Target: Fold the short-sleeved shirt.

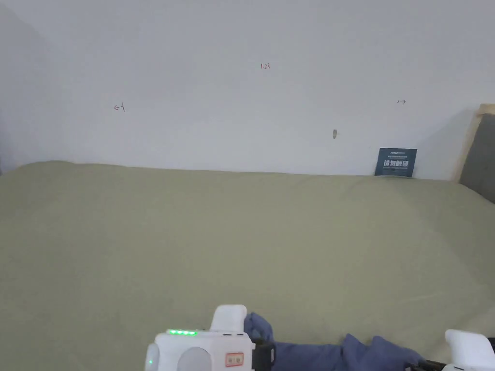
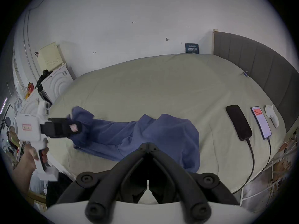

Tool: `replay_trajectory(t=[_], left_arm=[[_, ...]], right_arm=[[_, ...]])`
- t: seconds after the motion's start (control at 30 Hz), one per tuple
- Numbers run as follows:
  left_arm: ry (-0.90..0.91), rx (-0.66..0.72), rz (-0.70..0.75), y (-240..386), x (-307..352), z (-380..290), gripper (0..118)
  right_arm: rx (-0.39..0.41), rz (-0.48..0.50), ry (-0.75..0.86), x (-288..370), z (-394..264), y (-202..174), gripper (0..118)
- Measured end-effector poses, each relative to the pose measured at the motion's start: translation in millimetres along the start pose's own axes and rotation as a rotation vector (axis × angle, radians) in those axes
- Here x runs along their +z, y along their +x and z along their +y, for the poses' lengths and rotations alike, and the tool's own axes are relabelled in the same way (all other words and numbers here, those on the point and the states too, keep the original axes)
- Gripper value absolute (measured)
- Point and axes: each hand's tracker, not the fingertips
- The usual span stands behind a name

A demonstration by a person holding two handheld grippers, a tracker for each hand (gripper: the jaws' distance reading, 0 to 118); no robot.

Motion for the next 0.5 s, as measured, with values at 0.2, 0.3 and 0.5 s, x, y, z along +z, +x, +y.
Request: replay_trajectory(t=[0.2,0.3,0.5], left_arm=[[-0.037,0.131,-0.185,0,-18,-2,107],[0.067,0.214,-0.165,-13,3,5,106],[0.15,0.292,-0.066,-40,18,3,9]], right_arm=[[-0.022,-0.02,-0.013,-4,1,4,0],[-0.017,-0.019,-0.001,1,2,7,0],[-0.019,-0.016,0.007,11,3,8,0]])
